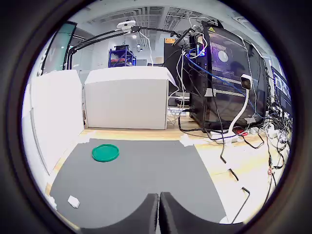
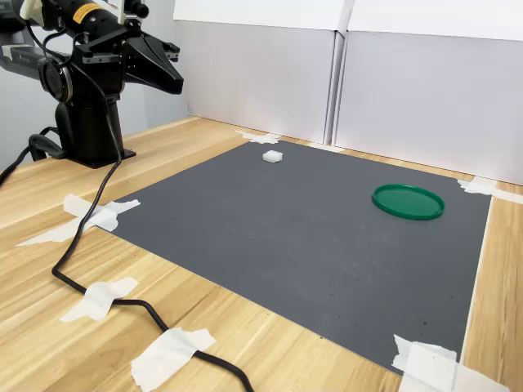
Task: Grasp a white terminal and put it on the green lid.
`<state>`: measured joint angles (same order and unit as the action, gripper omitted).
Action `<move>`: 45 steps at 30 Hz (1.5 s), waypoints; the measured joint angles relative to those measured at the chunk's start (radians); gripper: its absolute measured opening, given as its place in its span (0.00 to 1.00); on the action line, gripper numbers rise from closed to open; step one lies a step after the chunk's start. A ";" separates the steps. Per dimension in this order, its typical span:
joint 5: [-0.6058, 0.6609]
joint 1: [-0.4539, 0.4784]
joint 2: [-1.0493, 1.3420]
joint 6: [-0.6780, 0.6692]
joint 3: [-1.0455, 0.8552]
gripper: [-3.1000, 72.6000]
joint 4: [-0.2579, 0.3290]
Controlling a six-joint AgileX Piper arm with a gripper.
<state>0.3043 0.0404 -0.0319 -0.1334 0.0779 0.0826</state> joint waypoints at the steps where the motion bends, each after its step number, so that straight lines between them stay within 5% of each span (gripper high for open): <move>1: -0.001 0.000 0.000 0.000 0.000 0.02 0.000; 30: 0.009 0.000 -0.050 0.000 -0.002 0.02 -0.004; 39: 0.188 0.000 -0.286 0.000 0.239 0.02 -0.008; 45: 0.429 0.000 -0.499 0.000 0.471 0.02 -0.044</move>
<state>0.7334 0.0404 -0.5313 -0.1331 0.5485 0.0382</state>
